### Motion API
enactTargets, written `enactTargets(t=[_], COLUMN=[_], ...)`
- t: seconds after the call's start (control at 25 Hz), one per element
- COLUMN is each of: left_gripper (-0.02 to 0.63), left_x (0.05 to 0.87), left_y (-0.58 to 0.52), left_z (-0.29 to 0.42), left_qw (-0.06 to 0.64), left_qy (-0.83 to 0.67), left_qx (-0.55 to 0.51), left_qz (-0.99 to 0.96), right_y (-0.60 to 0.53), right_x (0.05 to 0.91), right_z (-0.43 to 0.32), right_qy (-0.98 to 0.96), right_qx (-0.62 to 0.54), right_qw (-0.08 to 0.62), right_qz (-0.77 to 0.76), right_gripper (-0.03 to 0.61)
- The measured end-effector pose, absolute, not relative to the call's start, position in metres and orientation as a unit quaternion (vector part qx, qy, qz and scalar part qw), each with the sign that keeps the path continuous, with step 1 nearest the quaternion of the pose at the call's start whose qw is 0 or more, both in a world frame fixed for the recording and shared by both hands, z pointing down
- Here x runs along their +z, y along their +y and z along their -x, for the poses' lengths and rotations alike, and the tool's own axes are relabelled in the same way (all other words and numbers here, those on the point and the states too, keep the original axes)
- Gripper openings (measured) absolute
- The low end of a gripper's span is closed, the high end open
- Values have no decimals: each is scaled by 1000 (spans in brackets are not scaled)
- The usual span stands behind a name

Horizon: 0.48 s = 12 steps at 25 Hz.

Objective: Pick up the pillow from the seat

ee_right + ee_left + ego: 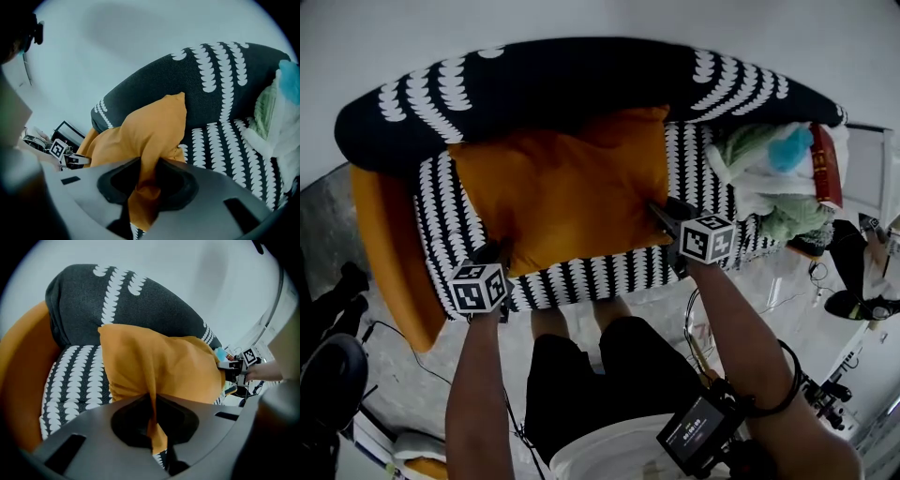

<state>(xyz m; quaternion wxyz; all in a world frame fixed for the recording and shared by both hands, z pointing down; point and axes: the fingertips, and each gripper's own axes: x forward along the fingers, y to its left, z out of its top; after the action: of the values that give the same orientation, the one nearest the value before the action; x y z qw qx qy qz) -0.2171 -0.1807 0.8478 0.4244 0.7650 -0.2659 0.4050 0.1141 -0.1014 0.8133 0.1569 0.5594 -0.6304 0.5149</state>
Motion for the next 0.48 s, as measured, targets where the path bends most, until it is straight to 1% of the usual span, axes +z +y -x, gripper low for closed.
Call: enactTargets(t=[0.24, 0.48], left_gripper=[18, 18], left_x=[829, 812], left_y=[-178, -163], left_z=[218, 224], left_qw=[415, 419], left_qy=[-277, -284], left_qx=[398, 394], left_qz=[-770, -768], right_y=[-99, -92], right_x=[797, 787], right_z=[-113, -111], right_qy=[-641, -644], right_qx=[509, 501], right_qw=[152, 170], right_qz=[-554, -552], right_gripper=[107, 103])
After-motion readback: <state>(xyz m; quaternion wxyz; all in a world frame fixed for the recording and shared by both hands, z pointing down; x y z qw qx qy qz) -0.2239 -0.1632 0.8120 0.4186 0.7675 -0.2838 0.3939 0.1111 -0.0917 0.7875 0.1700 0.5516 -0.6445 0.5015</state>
